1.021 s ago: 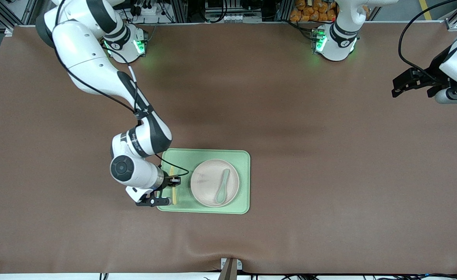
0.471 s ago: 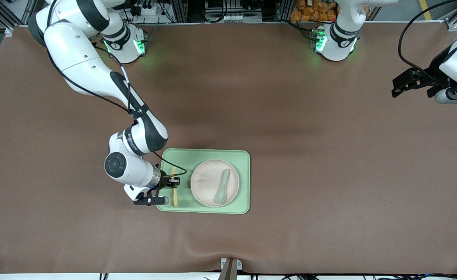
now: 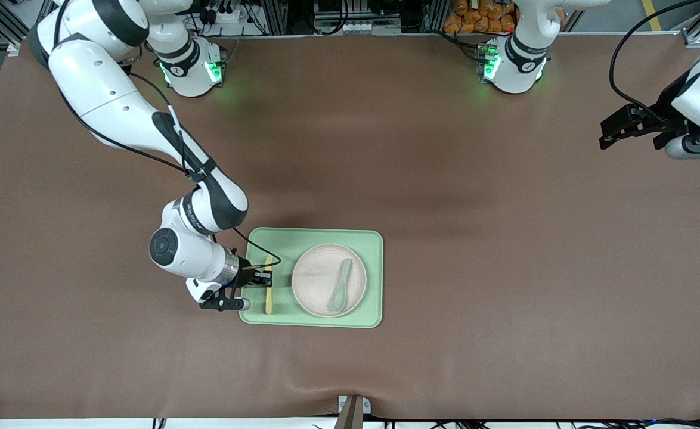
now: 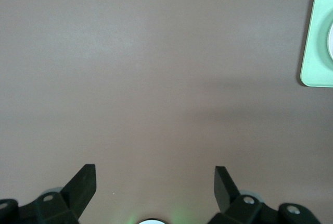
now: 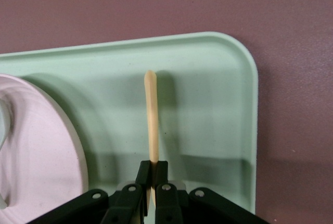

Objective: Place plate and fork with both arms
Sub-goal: 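Carry the fork off the plate and lower it onto the tray, then open the right gripper and withdraw it from the fork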

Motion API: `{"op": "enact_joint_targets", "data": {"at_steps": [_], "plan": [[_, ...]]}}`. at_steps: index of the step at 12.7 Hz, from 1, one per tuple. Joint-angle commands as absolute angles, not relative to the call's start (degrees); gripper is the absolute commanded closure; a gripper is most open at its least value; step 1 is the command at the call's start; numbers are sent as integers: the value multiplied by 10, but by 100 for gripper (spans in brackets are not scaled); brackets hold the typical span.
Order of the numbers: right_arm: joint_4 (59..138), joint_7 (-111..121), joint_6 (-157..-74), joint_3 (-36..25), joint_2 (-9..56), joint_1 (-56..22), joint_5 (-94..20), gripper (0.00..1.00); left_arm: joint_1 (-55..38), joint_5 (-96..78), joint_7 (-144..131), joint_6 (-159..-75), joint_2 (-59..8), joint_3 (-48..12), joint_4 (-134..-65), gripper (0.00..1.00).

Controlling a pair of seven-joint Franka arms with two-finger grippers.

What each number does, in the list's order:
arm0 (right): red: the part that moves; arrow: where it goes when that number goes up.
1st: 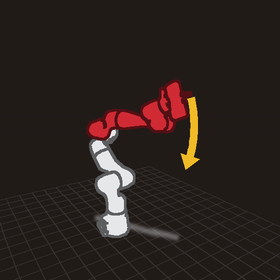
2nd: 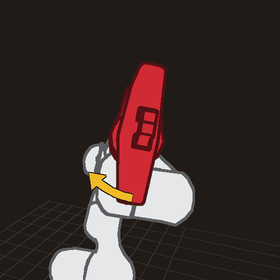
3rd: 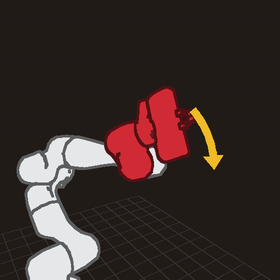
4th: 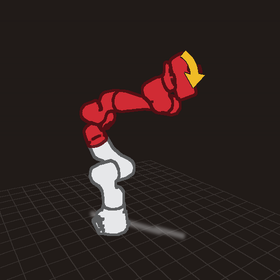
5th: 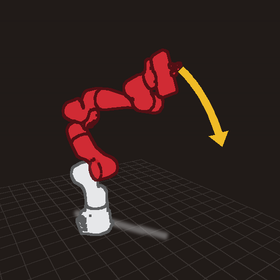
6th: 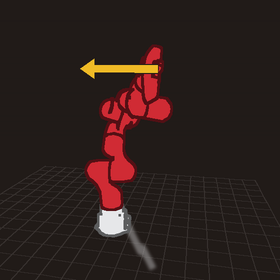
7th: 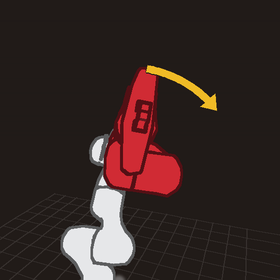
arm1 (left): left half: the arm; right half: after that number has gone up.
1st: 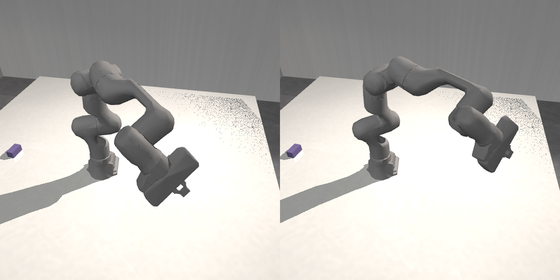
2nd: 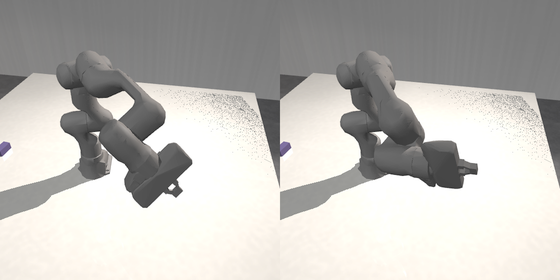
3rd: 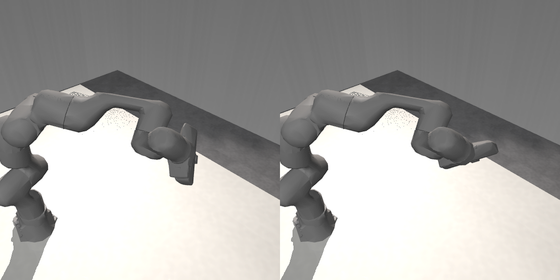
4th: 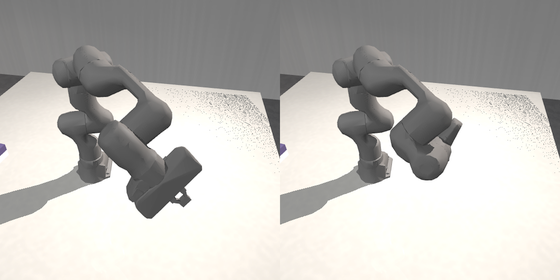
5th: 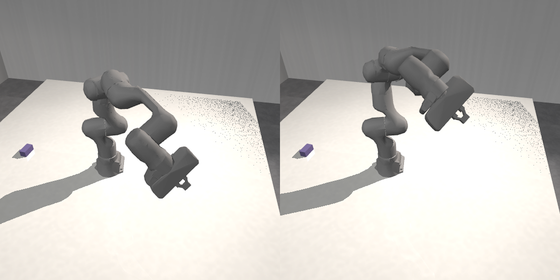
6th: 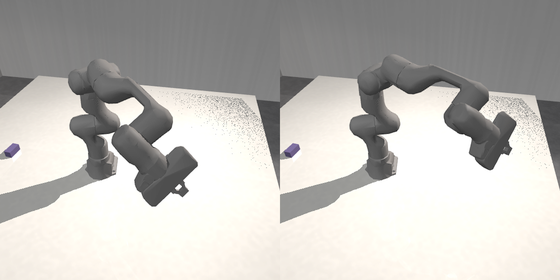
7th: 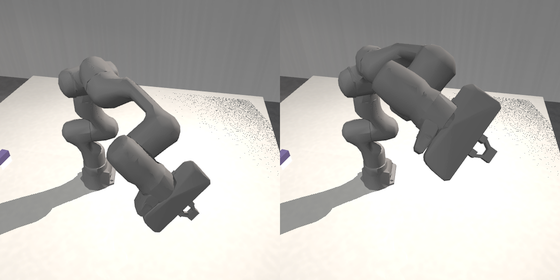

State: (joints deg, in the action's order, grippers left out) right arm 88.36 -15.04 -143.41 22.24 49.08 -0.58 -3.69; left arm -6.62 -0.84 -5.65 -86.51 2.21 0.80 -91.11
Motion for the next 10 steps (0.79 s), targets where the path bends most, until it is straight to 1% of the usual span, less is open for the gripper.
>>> {"op": "enact_joint_targets", "data": {"at_steps": [1, 2, 3, 4, 6, 8, 10], "plan": [[919, -142, -1441, 236, 467, 10, -45, 100, -68, 0, -56, -862, 24, 6, -909, 0], [917, -141, -1441, 237, 467, 11, -45, 95, -68, 0, -56, -862, 24, 6, -909, 0], [914, -140, -1441, 237, 467, 11, -45, 59, -68, 0, -56, -862, 24, 5, -909, 0], [914, -141, -1441, 237, 467, 13, -45, 30, -68, 0, -56, -862, 24, 6, -910, 0], [914, -143, -1441, 237, 468, 14, -45, 24, -69, 0, -56, -862, 23, 5, -910, 0], [907, -145, -1433, 238, 468, 12, -44, 22, -68, 0, -56, -862, 23, 5, -910, 0], [865, -149, -1357, 236, 467, 7, -36, 19, -68, -1, -56, -862, 23, 5, -910, 0]]}}
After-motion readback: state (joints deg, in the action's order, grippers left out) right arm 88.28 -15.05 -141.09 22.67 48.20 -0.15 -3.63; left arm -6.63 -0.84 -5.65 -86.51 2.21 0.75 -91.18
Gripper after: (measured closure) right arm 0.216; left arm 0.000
